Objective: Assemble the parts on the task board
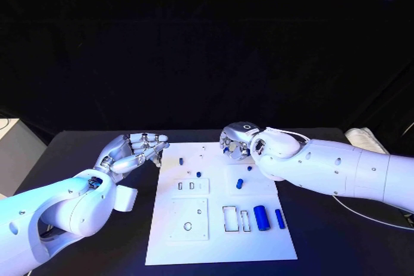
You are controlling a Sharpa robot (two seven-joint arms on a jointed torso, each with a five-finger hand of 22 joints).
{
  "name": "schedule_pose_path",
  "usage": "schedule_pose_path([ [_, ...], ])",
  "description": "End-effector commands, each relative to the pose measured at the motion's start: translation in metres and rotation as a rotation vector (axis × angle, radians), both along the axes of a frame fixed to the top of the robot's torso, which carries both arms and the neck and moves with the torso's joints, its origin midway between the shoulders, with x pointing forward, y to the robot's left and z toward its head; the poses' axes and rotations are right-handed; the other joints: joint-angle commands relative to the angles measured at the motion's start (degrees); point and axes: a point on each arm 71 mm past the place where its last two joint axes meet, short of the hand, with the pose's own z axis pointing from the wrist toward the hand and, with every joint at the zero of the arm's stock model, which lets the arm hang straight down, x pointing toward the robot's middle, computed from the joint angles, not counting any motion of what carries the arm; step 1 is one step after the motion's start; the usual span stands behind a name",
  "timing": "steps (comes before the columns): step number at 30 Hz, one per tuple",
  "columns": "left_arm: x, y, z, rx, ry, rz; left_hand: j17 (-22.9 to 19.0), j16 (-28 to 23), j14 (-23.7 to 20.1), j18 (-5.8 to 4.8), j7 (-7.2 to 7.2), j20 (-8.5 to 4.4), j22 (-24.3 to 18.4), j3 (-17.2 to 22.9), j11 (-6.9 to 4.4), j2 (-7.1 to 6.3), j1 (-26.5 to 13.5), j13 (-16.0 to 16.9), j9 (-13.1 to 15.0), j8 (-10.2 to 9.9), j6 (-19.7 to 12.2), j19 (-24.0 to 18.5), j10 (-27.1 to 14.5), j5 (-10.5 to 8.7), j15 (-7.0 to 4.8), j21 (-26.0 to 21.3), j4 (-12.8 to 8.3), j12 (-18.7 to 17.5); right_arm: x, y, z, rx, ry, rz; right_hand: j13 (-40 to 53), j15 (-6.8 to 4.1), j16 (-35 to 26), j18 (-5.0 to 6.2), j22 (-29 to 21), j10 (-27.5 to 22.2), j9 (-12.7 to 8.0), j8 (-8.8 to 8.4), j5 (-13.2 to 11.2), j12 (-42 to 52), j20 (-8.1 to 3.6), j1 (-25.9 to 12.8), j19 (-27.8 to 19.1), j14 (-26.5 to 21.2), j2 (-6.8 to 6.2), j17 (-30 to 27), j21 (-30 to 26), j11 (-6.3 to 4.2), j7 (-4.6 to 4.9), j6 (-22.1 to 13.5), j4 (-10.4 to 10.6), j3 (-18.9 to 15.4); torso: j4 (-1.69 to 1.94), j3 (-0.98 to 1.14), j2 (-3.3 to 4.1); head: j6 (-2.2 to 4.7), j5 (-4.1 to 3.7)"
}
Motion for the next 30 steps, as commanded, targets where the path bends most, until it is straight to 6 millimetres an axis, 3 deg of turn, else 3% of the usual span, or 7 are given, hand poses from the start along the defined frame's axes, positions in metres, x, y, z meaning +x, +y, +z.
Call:
schedule_pose_path([
  [1, 0.0, -0.002, 0.002, -0.007, -0.008, -0.02, 0.1, 0.2, 0.3, 0.73, 0.09, -0.07, 0.1, 0.4, 0.06, 0.2, -0.5, 0.1, 0.1, 0.1, -0.3, -0.5, -0.2, -0.24, 0.09, 0.3, 0.1, -0.3, 0.002, 0.007, 0.009, 0.038, -0.102, -0.017, 0.5, -0.45, 0.3, -1.16, 5.4, 1.7, 0.1, 0.36, 0.4, 0.3, 0.04, 1.2, 0.8, 1.3, 0.56, 0.2, 0.4, -1.09, 0.0, 0.4, -1.6, 1.5, 0.22, 0.04, 0.08, 0.12, -0.12],
  [4, 0.0, -0.003, 0.002, -0.008, -0.008, -0.021, 0.1, 0.2, 0.3, 0.73, 0.09, -0.07, 0.1, 0.4, 0.06, 0.2, -0.5, 0.1, 0.1, 0.1, -0.3, -0.5, -0.2, -0.24, 0.09, 0.3, 0.1, -0.3, 0.005, 0.013, 0.011, 0.053, -0.127, -0.021, 0.5, -0.44, 0.4, -1.15, 5.4, 1.7, 0.1, 0.36, 0.3, 0.3, 0.04, 1.1, 0.8, 1.4, 0.47, 0.2, 0.4, -1.06, 0.03, 0.4, -1.6, 1.4, 0.24, -0.03, 0.09, 0.14, -0.15],
  [13, 0.0, -0.005, 0.002, -0.01, -0.007, -0.028, 0.1, 0.3, 0.3, 0.74, 0.12, -0.06, 0.2, 0.5, 0.08, 0.25, -0.5, 0.1, 0.1, 0.1, -0.3, -0.5, -0.2, -0.27, 0.1, 0.5, 0.1, -0.3, 0.014, 0.033, 0.007, 0.07, -0.148, -0.012, 0.5, -0.42, 0.4, -1.16, 5.5, 1.7, 0.2, 0.4, 0.3, 0.3, 0.05, 1.0, 0.8, 1.4, 0.43, 0.2, 0.4, -1.04, 0.09, 0.5, -1.6, 1.4, 0.43, 0.05, 0.18, 0.09, 0.07],
  [24, 0.0, -0.008, 0.002, -0.013, -0.007, -0.035, 0.1, 0.3, 0.3, 0.74, 0.12, -0.06, 0.2, 0.5, 0.08, 0.25, -0.5, 0.1, 0.1, 0.1, -0.3, -0.5, -0.2, -0.27, 0.1, 0.5, 0.1, -0.3, 0.015, 0.047, -0.009, 0.072, -0.116, 0.0, 0.5, -0.37, 0.4, -1.14, 5.4, 1.6, 0.3, 0.37, 0.3, 0.2, 0.07, 0.8, 0.7, 1.4, 0.24, 0.2, 0.4, -0.98, 0.13, 0.4, -1.7, 1.4, 1.4, -0.25, 0.45, -0.24, -0.21],
  [30, 0.0, -0.007, 0.005, -0.013, -0.011, -0.035, 0.0, 0.4, 0.3, 0.74, 0.19, -0.02, 0.3, 0.5, 0.14, 0.22, -0.7, 0.1, 0.2, 0.1, -0.4, -0.7, -0.3, -0.33, 0.14, 0.7, 0.1, -0.3, 0.014, 0.051, -0.016, 0.072, -0.098, 0.003, 0.5, -0.37, 0.4, -1.14, 5.4, 1.6, 0.3, 0.37, 0.3, 0.2, 0.07, 0.8, 0.7, 1.4, 0.24, 0.2, 0.4, -0.98, 0.13, 0.4, -1.7, 1.4, 1.61, -0.42, 0.7, -0.22, -0.12],
])
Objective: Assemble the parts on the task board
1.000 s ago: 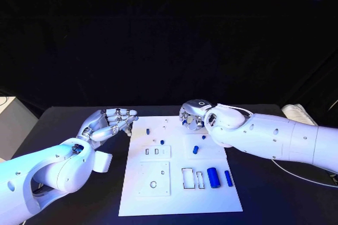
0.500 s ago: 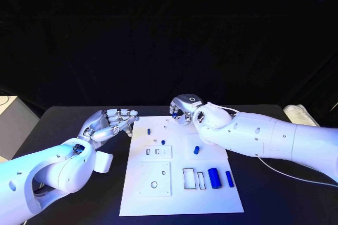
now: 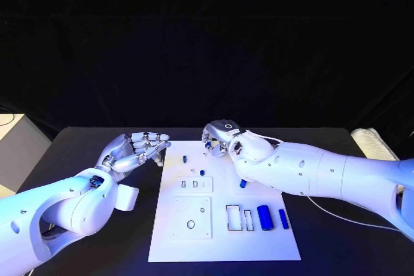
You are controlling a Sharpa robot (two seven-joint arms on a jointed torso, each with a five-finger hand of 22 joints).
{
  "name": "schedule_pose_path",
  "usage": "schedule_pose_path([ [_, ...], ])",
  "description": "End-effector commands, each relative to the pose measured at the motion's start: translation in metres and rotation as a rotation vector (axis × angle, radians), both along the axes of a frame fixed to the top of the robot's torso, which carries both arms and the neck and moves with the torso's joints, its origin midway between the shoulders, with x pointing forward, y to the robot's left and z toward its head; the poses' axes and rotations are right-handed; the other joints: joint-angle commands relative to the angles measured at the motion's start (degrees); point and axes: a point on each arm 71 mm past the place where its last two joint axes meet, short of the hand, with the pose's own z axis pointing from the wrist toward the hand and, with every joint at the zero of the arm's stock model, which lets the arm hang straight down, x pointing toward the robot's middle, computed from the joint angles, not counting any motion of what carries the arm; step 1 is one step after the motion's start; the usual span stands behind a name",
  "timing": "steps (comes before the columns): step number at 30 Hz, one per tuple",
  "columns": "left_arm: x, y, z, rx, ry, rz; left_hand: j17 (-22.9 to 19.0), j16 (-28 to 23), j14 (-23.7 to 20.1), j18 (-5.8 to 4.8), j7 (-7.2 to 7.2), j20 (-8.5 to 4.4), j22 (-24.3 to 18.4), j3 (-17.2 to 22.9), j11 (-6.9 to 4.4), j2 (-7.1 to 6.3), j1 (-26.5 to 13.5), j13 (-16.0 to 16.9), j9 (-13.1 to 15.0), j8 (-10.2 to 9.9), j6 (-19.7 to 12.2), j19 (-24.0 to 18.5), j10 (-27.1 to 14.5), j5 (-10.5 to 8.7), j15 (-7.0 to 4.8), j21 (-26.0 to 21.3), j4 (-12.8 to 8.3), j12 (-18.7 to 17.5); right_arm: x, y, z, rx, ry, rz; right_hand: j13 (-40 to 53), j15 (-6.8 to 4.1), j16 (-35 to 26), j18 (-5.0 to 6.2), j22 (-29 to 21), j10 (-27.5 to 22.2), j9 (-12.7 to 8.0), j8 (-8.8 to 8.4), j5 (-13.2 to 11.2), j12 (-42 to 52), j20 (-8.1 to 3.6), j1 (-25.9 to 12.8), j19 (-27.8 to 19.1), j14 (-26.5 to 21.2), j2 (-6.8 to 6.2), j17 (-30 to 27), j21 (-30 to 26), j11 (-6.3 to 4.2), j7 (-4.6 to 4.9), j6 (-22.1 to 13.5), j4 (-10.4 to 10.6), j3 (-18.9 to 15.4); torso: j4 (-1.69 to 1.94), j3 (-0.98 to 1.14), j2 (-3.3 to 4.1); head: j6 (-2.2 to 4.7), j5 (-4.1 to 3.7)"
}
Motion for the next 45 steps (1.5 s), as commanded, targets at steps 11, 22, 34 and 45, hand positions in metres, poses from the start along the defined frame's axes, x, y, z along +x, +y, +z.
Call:
schedule_pose_path([
  [11, 0.0009, -0.0021, 0.0059, -0.008, -0.015, -0.022, 0.1, 0.2, 0.3, 0.74, 0.19, -0.01, 0.0, 0.3, 0.14, 0.05, -0.5, 0.0, 0.0, 0.1, -0.4, -0.3, -0.3, -0.33, 0.14, 0.4, -0.1, -0.3, 0.0013, 0.0003, -0.0059, -0.003, -0.008, -0.005, 0.5, -0.35, 0.2, -1.11, 5.3, 1.4, 0.1, 0.11, 0.2, 0.1, 0.09, 0.7, 0.7, 1.4, 0.15, -0.1, 0.1, -1.11, 0.17, 0.3, -1.5, 1.2, 0.32, -0.2, 0.19, 0.06, 0.07],
  [22, 0.0013, -0.0013, 0.0062, -0.006, -0.014, -0.022, 0.1, 0.2, 0.3, 0.74, 0.19, -0.01, 0.0, 0.3, 0.14, 0.05, -0.5, 0.0, 0.0, 0.1, -0.4, -0.3, -0.3, -0.33, 0.14, 0.4, -0.1, -0.3, 0.0009, 0.0005, -0.0022, 0.0, -0.065, -0.006, 0.5, -0.32, -0.1, -1.05, 5.1, 1.2, 0.2, 0.05, 0.3, 0.1, 0.12, 0.7, 0.5, 1.2, 0.07, -0.4, -0.1, -1.08, 0.2, 0.2, -1.7, 1.4, 0.23, -0.17, 0.26, 0.22, 0.14],
  [34, 0.0016, -0.0006, 0.0061, -0.006, -0.014, -0.021, 0.0, 0.3, 0.3, 0.74, 0.2, 0.02, 0.2, 0.3, 0.16, 0.05, -0.6, 0.1, 0.1, 0.1, -0.4, -0.4, -0.3, -0.35, 0.16, 0.6, -0.1, -0.3, 0.0008, -0.0014, -0.0002, -0.013, -0.102, -0.022, 0.5, -0.32, 0.1, -1.1, 5.3, 1.3, 0.2, 0.1, 0.4, 0.1, 0.13, 0.7, 0.6, 1.3, 0.03, -0.2, 0.1, -1.09, 0.2, 0.2, -1.8, 1.4, 0.22, -0.18, 0.32, 0.2, 0.13],
  [45, 0.0019, -0.0004, 0.0061, -0.005, -0.013, -0.02, 0.0, 0.3, 0.3, 0.74, 0.2, 0.02, 0.2, 0.3, 0.16, 0.05, -0.6, 0.1, 0.1, 0.1, -0.4, -0.4, -0.3, -0.35, 0.16, 0.6, -0.1, -0.3, 0.0003, 0.001, -0.001, -0.032, -0.097, -0.014, 0.6, -0.32, 0.2, -1.14, 5.5, 1.5, 0.4, 0.19, 0.2, 0.2, 0.15, 0.5, 0.7, 1.3, -0.21, -0.2, 0.2, -1.1, 0.2, 0.4, -1.9, 1.3, 0.26, -0.25, 0.38, 0.26, 0.08],
])
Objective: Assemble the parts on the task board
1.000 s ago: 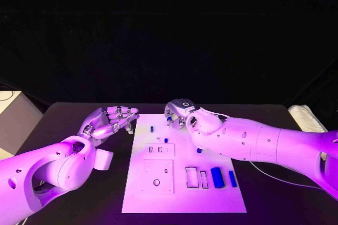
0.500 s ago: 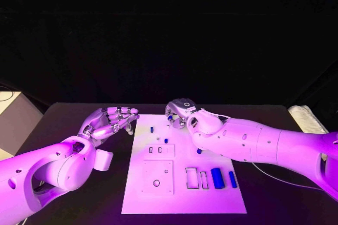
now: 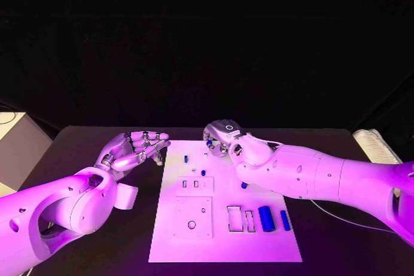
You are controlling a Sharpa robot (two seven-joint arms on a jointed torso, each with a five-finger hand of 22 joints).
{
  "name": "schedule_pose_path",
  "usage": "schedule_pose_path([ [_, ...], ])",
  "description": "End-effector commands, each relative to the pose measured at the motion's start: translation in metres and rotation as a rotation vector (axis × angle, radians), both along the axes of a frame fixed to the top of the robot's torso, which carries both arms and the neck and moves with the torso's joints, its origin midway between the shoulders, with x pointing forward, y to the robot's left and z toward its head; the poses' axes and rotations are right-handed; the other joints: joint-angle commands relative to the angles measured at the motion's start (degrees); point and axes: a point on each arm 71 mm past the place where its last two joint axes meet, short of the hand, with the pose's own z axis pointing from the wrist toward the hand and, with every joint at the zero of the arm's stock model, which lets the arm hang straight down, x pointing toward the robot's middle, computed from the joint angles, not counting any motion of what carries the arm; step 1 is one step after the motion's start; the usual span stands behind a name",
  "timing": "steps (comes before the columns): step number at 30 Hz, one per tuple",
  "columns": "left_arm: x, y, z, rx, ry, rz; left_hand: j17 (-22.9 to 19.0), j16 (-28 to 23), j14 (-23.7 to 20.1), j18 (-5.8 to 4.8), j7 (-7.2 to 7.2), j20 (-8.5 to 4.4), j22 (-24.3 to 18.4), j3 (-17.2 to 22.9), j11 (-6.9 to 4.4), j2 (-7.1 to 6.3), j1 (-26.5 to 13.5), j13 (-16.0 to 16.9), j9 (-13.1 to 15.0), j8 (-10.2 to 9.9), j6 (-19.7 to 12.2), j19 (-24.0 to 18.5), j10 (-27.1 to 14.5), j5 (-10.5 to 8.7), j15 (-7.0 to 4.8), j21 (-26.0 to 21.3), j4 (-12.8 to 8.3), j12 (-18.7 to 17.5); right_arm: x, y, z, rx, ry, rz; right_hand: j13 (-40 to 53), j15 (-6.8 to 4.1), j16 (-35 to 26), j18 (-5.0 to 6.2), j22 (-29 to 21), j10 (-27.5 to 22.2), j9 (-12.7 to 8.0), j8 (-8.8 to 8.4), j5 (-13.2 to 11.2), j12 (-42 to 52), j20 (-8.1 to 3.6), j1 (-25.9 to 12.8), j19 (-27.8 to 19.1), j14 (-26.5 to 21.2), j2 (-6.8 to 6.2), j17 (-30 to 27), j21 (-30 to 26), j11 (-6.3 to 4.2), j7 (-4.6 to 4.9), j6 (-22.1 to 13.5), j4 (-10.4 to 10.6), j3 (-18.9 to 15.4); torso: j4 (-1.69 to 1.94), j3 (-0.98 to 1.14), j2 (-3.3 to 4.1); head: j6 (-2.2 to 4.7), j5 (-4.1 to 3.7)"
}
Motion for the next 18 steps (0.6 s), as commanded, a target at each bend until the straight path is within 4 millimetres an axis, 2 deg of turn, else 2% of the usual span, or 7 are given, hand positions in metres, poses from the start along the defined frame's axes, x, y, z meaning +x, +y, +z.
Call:
schedule_pose_path([
  [1, -0.0002, -0.002, 0.0023, -0.007, -0.007, -0.02, 0.0, 0.3, 0.3, 0.74, -0.01, 0.02, 0.0, 0.3, 0.15, -0.01, -0.5, 0.1, 0.0, 0.1, -0.2, -0.4, -0.3, -0.35, 0.16, 0.1, -0.1, -0.3, -0.0006, 0.0027, -0.0001, -0.023, -0.008, 0.009, 0.5, -0.32, 0.2, -1.15, 5.5, 1.5, 0.1, 0.19, 0.0, 0.2, 0.15, 0.5, 0.7, 1.3, -0.21, 0.1, 0.2, -1.1, 0.2, 0.4, -1.7, 1.3, 0.02, -0.05, 0.04, 0.0, -0.06],
  [18, 0.0001, -0.0021, 0.0023, -0.006, -0.006, -0.021, 0.0, 0.3, 0.3, 0.74, -0.01, 0.02, 0.0, 0.3, 0.15, -0.01, -0.5, 0.1, 0.0, 0.1, -0.2, -0.4, -0.3, -0.35, 0.16, 0.1, -0.1, -0.3, 0.0017, 0.0049, -0.009, -0.049, 0.046, 0.009, 0.5, -0.29, 0.1, -1.11, 5.4, 1.5, 0.2, 0.18, -0.4, 0.2, 0.18, 0.1, 0.6, 1.2, -0.39, -0.2, 0.1, -1.08, 0.19, 0.3, -1.7, 1.1, 0.06, -0.07, 0.09, -0.34, -0.14],
])
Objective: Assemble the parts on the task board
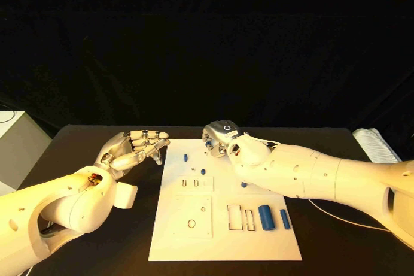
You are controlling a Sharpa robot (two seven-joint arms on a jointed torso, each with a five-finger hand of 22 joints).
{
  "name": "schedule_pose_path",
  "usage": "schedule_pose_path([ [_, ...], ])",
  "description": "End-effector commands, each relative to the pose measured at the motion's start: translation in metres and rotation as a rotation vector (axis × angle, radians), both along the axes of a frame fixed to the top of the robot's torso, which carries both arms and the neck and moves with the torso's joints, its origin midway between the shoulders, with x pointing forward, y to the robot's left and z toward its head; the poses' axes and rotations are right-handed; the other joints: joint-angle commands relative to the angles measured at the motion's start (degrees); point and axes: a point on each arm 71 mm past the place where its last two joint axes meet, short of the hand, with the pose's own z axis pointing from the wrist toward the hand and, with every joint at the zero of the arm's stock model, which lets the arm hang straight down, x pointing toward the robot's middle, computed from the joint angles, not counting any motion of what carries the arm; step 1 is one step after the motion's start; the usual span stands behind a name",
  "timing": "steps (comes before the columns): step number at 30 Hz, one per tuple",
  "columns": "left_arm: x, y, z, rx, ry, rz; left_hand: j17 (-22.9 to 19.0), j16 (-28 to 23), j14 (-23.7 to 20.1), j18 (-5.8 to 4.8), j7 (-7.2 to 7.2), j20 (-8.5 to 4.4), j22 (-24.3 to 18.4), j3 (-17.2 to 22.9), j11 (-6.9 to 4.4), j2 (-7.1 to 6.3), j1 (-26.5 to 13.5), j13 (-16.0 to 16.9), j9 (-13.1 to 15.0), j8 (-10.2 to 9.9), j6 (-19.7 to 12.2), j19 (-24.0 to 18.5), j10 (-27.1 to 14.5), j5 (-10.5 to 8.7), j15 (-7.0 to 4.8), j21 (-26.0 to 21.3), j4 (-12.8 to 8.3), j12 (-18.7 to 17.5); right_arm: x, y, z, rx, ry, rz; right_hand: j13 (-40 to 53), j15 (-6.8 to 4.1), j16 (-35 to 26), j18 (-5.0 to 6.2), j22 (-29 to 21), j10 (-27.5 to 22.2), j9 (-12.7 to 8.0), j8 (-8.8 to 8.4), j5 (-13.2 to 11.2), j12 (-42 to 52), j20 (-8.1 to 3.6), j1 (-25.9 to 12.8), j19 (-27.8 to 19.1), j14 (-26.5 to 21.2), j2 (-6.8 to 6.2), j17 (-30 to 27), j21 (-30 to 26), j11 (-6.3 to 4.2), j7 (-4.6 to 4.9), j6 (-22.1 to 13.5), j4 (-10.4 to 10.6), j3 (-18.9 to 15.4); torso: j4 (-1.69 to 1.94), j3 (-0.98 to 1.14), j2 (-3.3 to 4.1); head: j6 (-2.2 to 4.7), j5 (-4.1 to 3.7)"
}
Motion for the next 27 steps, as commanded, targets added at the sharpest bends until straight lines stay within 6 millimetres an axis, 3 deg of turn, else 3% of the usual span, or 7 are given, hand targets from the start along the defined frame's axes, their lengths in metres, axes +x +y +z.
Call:
schedule_pose_path([
  [1, -0.0001, -0.0021, 0.0023, -0.007, -0.007, -0.02, 0.0, 0.3, 0.3, 0.74, -0.01, 0.02, 0.1, 0.3, 0.16, -0.01, -0.5, 0.1, 0.1, 0.1, -0.2, -0.4, -0.3, -0.35, 0.16, 0.1, -0.1, -0.3, -0.0002, 0.0016, -0.0037, -0.026, 0.026, 0.01, 0.5, -0.29, 0.1, -1.11, 5.4, 1.5, 0.1, 0.19, -0.3, 0.4, 0.18, 0.1, 0.6, 1.2, -0.38, -0.1, 0.1, -1.08, 0.19, 0.3, -1.6, 1.2, 0.0, -0.01, 0.04, -0.09, -0.01],
  [15, 0.0004, -0.0016, 0.0021, -0.005, -0.007, -0.018, 0.0, 0.3, 0.3, 0.74, -0.01, 0.02, 0.1, 0.3, 0.16, -0.01, -0.5, 0.1, 0.1, 0.1, -0.2, -0.4, -0.3, -0.35, 0.16, 0.1, -0.1, -0.3, 0.0016, 0.0002, -0.0052, -0.012, 0.034, 0.007, 0.3, -0.14, -1.1, -0.77, 4.1, 0.5, 0.2, -0.24, -0.6, 0.1, 0.29, -0.6, -0.3, 0.7, -0.73, -1.5, -0.8, -0.85, 0.35, -0.4, -1.5, 1.2, -0.11, -0.03, 0.02, 0.06, 0.03],
  [20, 0.0006, -0.0012, 0.0021, -0.004, -0.007, -0.016, 0.0, 0.4, 0.3, 0.75, 0.0, 0.05, 0.2, 0.4, 0.16, 0.02, -0.5, 0.1, 0.1, 0.1, -0.2, -0.6, -0.3, -0.36, 0.17, 0.4, -0.2, -0.3, 0.0027, 0.0, -0.0042, 0.005, 0.022, 0.011, -0.5, 1.14, -6.5, 0.88, -2.8, -6.3, -0.2, -2.53, -1.3, 0.0, 1.36, -2.7, -4.6, -1.5, -3.17, -7.7, -6.0, 0.73, 1.56, -4.0, -1.1, 1.5, -0.07, -0.03, 0.03, 0.09, 0.02],
  [21, 0.0007, -0.0011, 0.0021, -0.004, -0.007, -0.016, 0.0, 0.4, 0.3, 0.75, 0.0, 0.05, 0.2, 0.4, 0.16, 0.02, -0.5, 0.1, 0.1, 0.1, -0.2, -0.6, -0.3, -0.36, 0.17, 0.4, -0.2, -0.3, 0.0029, 0.0001, -0.004, 0.007, 0.021, 0.012, -0.5, 1.44, -7.7, 1.39, -5.0, -9.9, -0.5, -3.56, -1.0, 0.1, 1.74, -2.8, -5.9, -1.8, -3.72, -9.1, -7.8, 1.13, 1.69, -5.6, -1.2, 0.0, -0.05, -0.05, 0.03, 0.09, 0.04],
  [23, 0.0008, -0.0009, 0.0021, -0.004, -0.007, -0.016, 0.0, 0.4, 0.3, 0.75, 0.0, 0.05, 0.2, 0.4, 0.16, 0.02, -0.5, 0.1, 0.1, 0.1, -0.2, -0.6, -0.3, -0.36, 0.17, 0.4, -0.2, -0.3, 0.003, 0.0001, -0.0038, 0.011, 0.019, 0.014, -0.4, 1.72, -8.9, 1.79, -6.7, -12.6, -0.7, -4.18, -0.9, 0.2, 1.83, -2.0, -6.6, -2.0, -3.25, -10.3, -9.4, 1.22, 1.44, -6.3, -1.2, -2.6, -0.03, -0.04, 0.04, 0.08, 0.02],
  [27, 0.0009, -0.0005, 0.0021, -0.003, -0.007, -0.015, 0.0, 0.4, 0.3, 0.75, 0.0, 0.05, 0.2, 0.4, 0.16, 0.02, -0.5, 0.1, 0.1, 0.1, -0.2, -0.6, -0.3, -0.36, 0.17, 0.4, -0.2, -0.3, 0.0026, -0.0011, -0.0033, 0.017, 0.014, 0.014, -0.3, 2.15, -11.8, 2.47, -10.6, -17.0, -1.6, -5.76, -1.6, 0.4, 2.4, 1.9, -7.8, -2.6, -0.81, -13.6, -13.2, 1.98, 0.63, -7.3, 0.4, -14.0, -0.05, -0.04, 0.05, 0.01, 0.03],
])
